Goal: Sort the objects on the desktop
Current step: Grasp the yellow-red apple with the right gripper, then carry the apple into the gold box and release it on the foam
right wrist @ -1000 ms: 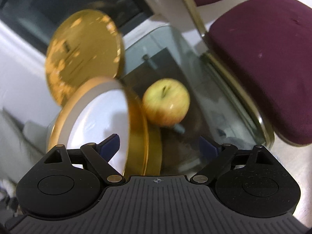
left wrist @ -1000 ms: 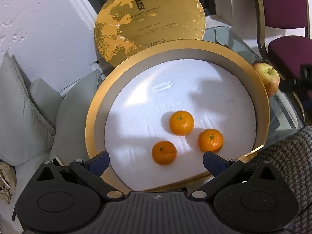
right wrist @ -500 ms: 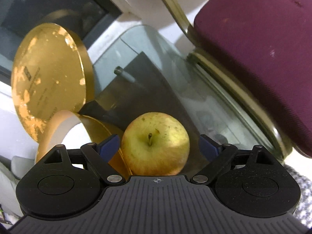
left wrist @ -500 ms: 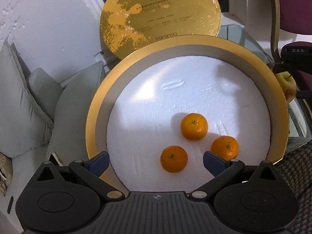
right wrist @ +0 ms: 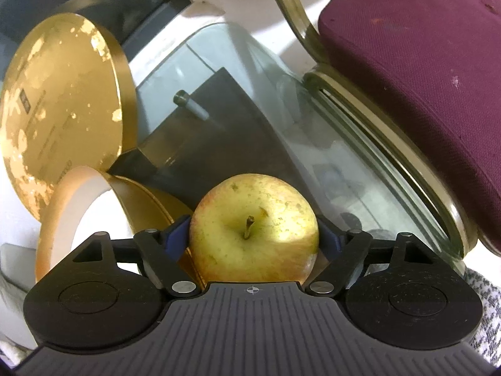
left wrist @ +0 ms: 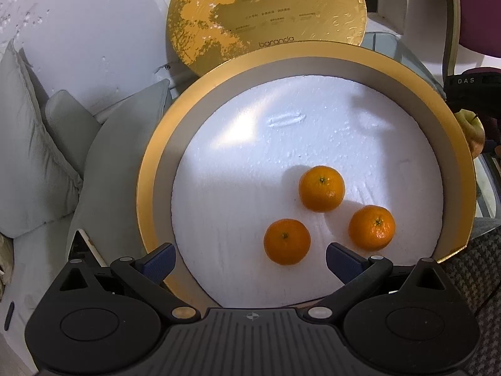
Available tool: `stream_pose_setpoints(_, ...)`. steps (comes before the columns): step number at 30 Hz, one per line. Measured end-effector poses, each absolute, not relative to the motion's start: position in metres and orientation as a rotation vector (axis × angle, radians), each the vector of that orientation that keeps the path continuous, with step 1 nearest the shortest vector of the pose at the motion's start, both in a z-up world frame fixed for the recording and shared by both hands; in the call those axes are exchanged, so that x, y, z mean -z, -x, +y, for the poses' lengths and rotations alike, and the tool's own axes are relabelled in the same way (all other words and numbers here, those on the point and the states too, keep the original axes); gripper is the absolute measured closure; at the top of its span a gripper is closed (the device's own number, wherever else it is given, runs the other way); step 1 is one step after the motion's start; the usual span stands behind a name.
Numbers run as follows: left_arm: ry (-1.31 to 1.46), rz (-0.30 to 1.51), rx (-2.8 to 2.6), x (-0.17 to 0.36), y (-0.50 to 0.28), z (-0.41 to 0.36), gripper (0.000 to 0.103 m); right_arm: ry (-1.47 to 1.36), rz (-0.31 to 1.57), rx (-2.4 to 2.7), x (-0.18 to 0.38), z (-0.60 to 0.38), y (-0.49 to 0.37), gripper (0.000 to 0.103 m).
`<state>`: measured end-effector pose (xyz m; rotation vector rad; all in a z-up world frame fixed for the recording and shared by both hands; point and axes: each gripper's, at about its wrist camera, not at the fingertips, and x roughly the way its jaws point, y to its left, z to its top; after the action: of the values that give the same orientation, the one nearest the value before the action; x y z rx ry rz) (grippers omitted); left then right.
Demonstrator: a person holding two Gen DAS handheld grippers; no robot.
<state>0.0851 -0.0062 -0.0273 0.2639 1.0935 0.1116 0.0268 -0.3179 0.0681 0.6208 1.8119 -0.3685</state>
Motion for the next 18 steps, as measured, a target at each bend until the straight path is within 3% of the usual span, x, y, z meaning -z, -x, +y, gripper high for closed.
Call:
stream_pose_setpoints(10, -0.2, 1.06, -0.105, 0.019, -0.064, 0.014, 0.001, -0.506, 1.668, 0.323, -0.14, -0.316, -0.047, 0.021)
stream_pose_setpoints(18, -0.082, 0.991, -0.196, 0.004, -0.057, 0.063, 0.001, -0.447, 1.607, 0.066, -0.187, -0.241, -0.077, 0.021)
